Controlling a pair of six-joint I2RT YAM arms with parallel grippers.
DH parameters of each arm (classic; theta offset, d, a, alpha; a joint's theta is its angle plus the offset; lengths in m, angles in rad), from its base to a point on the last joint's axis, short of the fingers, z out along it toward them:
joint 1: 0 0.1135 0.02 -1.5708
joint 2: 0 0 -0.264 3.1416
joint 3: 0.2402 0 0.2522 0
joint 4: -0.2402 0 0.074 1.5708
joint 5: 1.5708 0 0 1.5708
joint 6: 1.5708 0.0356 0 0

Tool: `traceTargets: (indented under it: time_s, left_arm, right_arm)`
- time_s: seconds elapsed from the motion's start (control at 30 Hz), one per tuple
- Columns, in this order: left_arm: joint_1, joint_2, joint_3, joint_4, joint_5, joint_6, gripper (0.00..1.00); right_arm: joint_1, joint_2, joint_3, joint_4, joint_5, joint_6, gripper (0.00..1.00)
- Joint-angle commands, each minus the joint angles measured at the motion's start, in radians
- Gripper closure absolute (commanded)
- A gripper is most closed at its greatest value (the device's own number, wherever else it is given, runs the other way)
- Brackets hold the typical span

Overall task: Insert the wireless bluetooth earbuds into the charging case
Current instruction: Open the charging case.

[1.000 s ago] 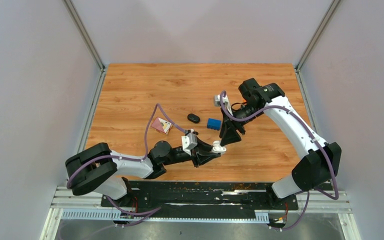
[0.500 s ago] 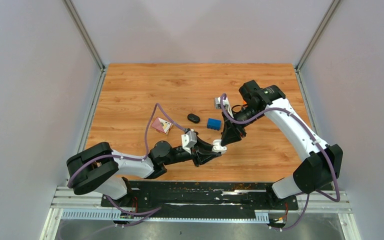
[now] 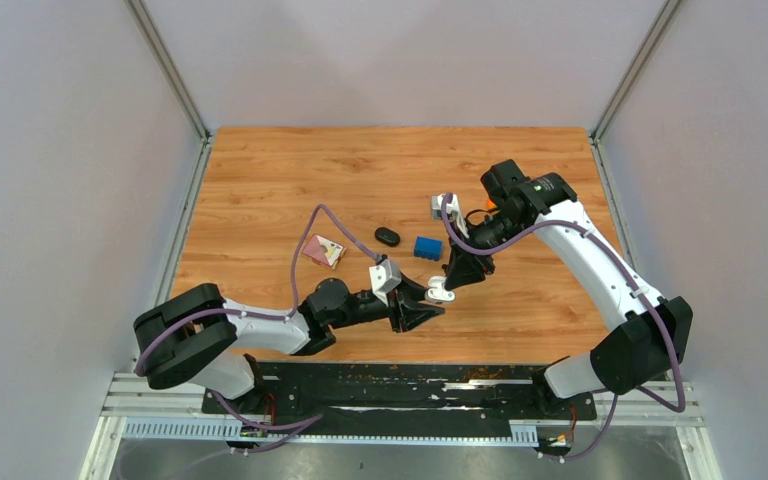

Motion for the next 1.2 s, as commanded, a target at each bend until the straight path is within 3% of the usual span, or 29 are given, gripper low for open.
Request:
traceTargets:
  time_s: [0.0, 0.17, 0.33, 0.73, 1.17]
  left_arm:
    - [-0.004, 0.017, 0.041, 0.041, 0.024, 0.001, 0.53]
    - [-0.029, -0.019, 0.052, -0.026, 0.006, 0.085, 0.48]
    - [-0.032, -0.046, 0.064, -0.104, 0.027, 0.144, 0.51]
    - [-0.032, 0.0, 0.093, -0.055, 0.054, 0.072, 0.5]
    - [-0.032, -0.005, 0.085, -0.07, 0.058, 0.084, 0.65]
  right_arm:
    - [0.007, -0.026, 0.004, 0.032, -0.001, 0.009, 0.96]
    - [0.009, -0.018, 0.004, 0.024, 0.025, 0.004, 0.97]
    - [0.013, -0.006, 0.01, 0.009, 0.032, -0.004, 0.97]
    - [0.04, -0.009, 0.0, 0.007, 0.075, -0.013, 0.97]
    - [0.041, -0.011, 0.007, 0.012, 0.068, -0.006, 0.97]
